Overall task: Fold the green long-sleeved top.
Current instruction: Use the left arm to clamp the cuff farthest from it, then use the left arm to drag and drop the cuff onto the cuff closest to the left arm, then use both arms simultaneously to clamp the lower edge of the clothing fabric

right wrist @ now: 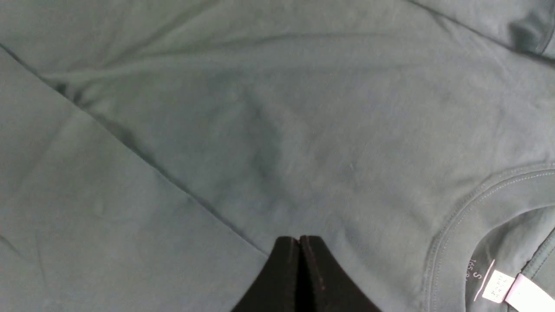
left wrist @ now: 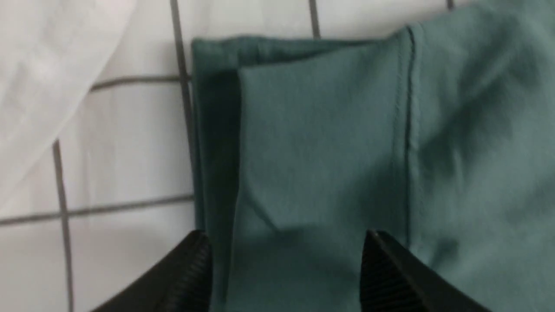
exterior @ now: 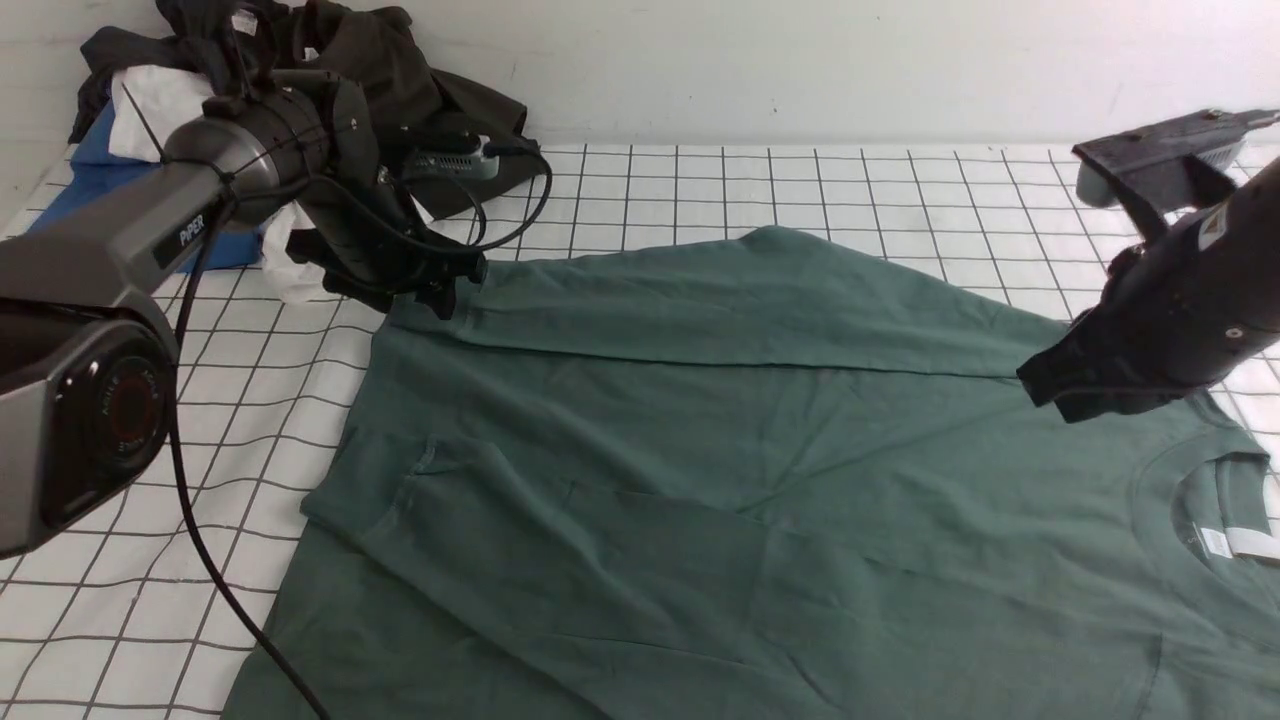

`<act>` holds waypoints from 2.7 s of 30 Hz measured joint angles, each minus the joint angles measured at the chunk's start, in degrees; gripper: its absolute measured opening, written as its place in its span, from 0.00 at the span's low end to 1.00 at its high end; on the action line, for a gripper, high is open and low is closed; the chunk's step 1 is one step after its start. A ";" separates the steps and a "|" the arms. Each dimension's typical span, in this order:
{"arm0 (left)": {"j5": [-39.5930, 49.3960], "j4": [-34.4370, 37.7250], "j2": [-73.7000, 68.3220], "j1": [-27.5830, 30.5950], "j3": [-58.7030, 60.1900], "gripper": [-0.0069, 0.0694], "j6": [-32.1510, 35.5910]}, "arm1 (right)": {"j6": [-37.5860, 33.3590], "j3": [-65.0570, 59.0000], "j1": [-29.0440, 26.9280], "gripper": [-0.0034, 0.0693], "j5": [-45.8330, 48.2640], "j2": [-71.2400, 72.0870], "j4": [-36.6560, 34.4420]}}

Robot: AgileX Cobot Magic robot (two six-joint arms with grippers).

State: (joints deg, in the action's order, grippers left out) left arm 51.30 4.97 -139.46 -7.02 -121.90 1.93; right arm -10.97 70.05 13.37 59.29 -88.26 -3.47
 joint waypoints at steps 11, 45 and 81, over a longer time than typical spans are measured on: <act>-3.48 0.08 -0.95 -0.06 -0.24 0.52 0.00 | -1.10 0.00 0.00 0.03 0.11 -1.50 0.00; 9.74 7.44 39.75 0.01 42.27 0.12 5.82 | -4.05 0.00 0.00 0.03 6.83 10.44 -5.36; 3.93 -3.47 59.83 -20.13 86.30 0.66 34.71 | -2.67 -18.84 22.36 0.03 12.34 33.72 -3.92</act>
State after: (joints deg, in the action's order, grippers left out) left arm 55.23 1.50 -79.63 -27.15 -35.60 36.64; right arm -13.64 51.22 35.72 71.63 -54.55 -7.39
